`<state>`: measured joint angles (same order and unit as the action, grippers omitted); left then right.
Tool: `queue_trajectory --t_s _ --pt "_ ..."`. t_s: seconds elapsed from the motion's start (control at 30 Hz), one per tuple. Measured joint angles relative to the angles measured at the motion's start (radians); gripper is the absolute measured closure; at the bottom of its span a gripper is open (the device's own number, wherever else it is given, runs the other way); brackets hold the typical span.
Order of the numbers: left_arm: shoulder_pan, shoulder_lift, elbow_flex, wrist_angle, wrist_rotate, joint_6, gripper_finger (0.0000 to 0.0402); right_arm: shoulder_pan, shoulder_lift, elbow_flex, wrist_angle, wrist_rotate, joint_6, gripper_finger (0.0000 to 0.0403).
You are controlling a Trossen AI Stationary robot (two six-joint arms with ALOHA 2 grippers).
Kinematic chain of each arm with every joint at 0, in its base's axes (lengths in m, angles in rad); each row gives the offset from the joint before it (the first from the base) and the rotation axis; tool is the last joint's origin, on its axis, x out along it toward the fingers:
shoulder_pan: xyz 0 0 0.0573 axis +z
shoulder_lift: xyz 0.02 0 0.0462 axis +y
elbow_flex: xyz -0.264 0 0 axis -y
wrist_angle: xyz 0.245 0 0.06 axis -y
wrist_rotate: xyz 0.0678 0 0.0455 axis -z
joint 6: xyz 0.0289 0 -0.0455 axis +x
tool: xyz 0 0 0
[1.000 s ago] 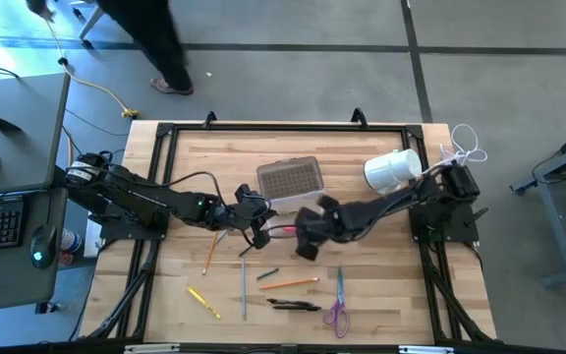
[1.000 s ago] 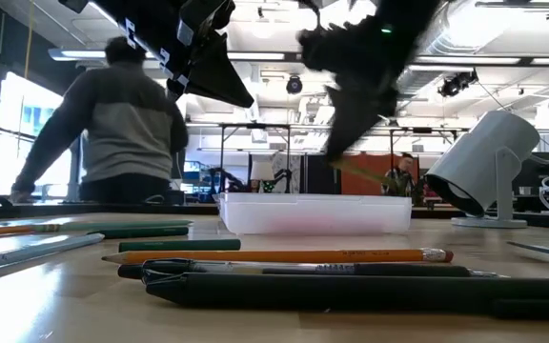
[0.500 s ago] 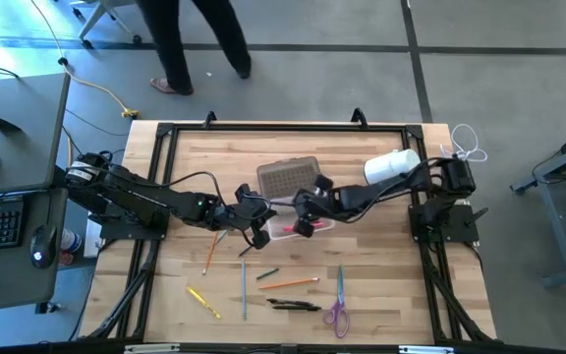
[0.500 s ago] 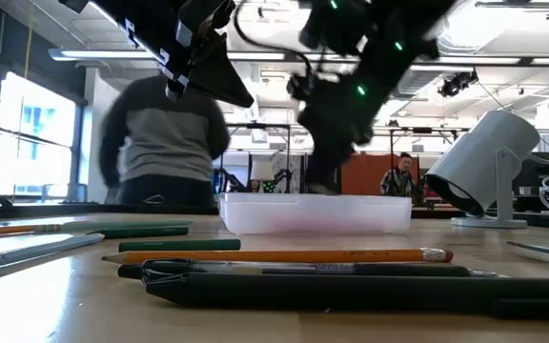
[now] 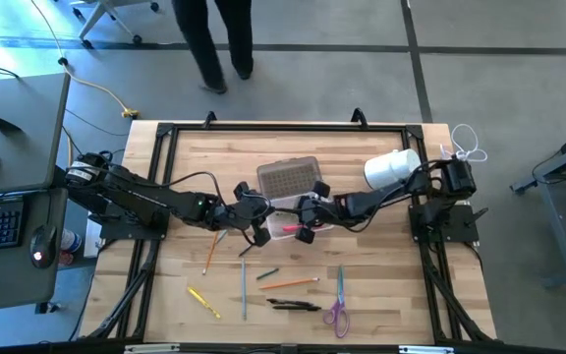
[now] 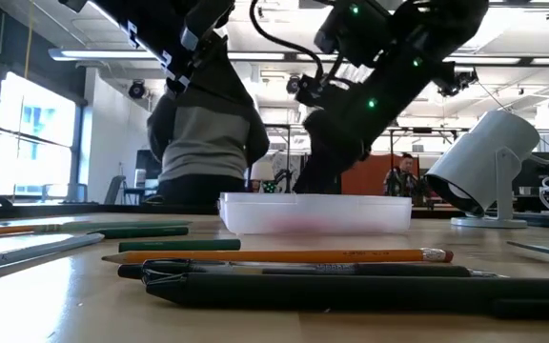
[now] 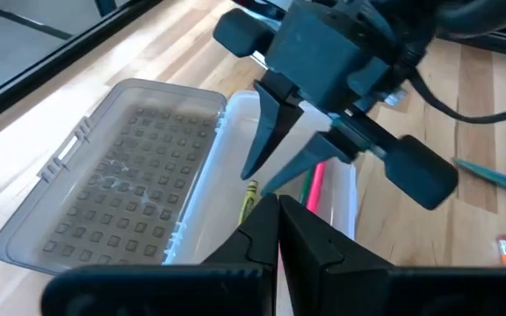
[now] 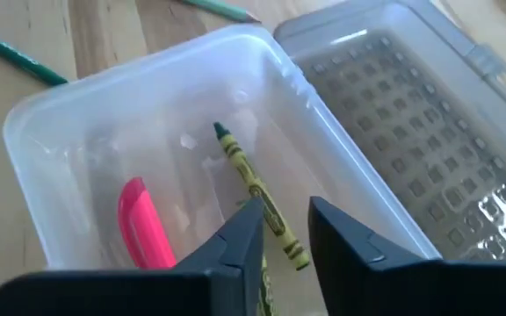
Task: Pick & place school supplies into a supply box
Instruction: Put the bottom orange pencil into the gray supply box
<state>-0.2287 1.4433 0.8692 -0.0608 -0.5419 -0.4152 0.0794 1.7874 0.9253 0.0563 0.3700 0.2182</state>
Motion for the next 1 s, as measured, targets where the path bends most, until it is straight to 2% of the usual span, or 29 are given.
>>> queue_trajectory --t_s 0.1,0.2,0.37,0.5,0.6,0.73,1.0 --pt "0.0 0.0 0.0 0.0 0.0 0.0 0.0355 0.017 -0.001 0.034 -0.017 -0.019 -0.032 0.0307" --pt "0.0 0.0 0.0 0.0 0.0 0.0 0.0355 0.053 -0.015 0.098 -0.087 -0.088 -0.039 0.0299" --pt "0.0 0.0 0.0 0.0 -0.001 0.0 0.0355 0.151 -0.035 0.239 -0.313 -0.239 -0.04 0.0301" --pt "0.0 0.0 0.0 0.001 -0.003 0.0 0.0355 0.253 -0.035 0.317 -0.483 -0.365 0.072 0.0308" --pt "0.0 0.0 0.0 0.005 -0.003 0.0 0.0355 0.342 -0.036 0.329 -0.539 -0.449 0.081 0.0312" --pt "0.0 0.0 0.0 0.006 -0.002 0.0 0.0355 0.459 -0.036 0.292 -0.534 -0.583 -0.031 0.0313" --pt "0.0 0.0 0.0 0.007 0.003 0.0 0.0355 0.624 -0.036 0.2 -0.471 -0.536 -0.069 0.0313"
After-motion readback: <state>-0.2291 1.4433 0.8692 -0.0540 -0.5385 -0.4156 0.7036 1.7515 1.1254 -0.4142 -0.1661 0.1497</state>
